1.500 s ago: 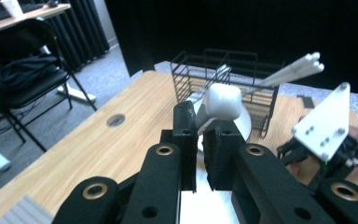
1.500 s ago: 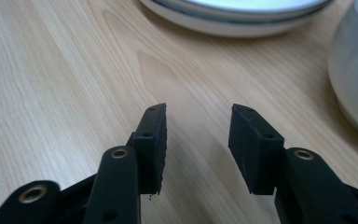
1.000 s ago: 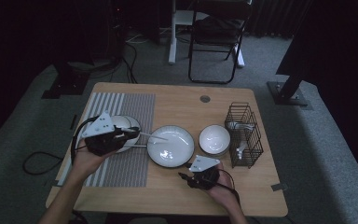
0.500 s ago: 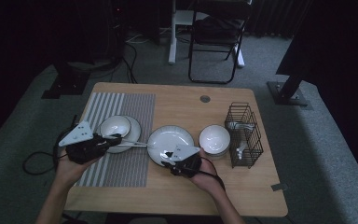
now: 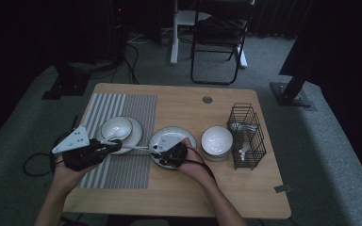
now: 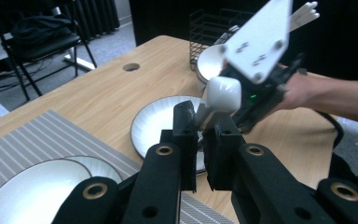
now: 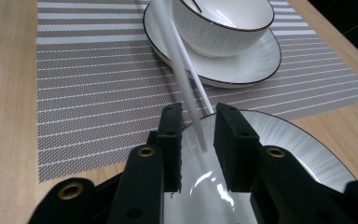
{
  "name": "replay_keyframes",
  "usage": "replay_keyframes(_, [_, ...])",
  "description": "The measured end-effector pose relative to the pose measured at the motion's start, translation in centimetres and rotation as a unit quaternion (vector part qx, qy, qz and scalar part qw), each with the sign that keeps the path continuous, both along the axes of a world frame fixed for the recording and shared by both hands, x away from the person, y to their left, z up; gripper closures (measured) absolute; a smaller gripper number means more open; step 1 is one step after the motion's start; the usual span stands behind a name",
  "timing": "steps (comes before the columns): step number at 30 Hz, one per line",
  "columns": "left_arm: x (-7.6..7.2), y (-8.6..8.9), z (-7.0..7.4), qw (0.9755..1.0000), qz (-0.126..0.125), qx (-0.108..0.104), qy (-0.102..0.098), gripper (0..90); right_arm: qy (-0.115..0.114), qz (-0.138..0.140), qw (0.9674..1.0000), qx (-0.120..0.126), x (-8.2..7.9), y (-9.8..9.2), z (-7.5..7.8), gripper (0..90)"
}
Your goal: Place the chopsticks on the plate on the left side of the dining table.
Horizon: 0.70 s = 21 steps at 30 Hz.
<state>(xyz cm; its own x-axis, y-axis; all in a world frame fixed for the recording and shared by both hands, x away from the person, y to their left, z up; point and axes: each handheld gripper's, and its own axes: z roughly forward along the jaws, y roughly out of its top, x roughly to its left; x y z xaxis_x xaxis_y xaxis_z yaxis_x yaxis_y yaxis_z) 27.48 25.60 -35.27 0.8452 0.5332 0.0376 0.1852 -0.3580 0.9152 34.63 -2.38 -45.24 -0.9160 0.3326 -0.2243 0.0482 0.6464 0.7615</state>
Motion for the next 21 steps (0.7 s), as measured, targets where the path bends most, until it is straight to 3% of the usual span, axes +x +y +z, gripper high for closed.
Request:
replay_keyframes(10, [0.5,0.2,0.0,0.9996,-0.010,-0.025,0.009,84.7,0.011,0.018,0.9998,-0.003,0.5,0.6,-1.1,81.0])
replay_keyframes(21, [1.0,0.0,-0.1,0.9997,0.021,-0.016,0.000,78.3,-0.009,0.052,0.9983,-0.026,-0.7,0.4,-1.4,86.5])
